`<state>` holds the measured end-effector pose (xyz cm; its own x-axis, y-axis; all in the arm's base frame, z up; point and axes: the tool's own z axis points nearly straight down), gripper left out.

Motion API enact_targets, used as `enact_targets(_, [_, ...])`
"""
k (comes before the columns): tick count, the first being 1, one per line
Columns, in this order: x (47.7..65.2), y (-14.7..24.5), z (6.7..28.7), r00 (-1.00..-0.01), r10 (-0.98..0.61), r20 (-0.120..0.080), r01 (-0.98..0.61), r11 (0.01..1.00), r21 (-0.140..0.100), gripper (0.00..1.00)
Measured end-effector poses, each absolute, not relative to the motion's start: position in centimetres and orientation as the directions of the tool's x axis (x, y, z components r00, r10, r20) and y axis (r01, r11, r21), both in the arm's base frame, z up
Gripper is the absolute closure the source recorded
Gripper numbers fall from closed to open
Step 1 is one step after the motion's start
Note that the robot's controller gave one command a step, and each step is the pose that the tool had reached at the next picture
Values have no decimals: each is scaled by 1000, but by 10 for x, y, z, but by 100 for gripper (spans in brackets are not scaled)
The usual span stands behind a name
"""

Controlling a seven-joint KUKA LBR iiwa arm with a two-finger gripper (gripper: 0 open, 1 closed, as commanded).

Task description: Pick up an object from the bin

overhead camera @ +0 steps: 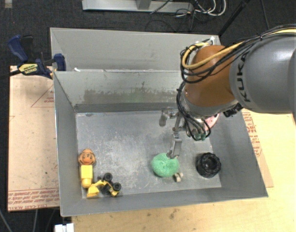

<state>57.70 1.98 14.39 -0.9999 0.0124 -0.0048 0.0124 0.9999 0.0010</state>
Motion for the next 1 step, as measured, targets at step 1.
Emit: enact_targets(1, [581,10,98,-995,-104,-4,-104,995,1,0])
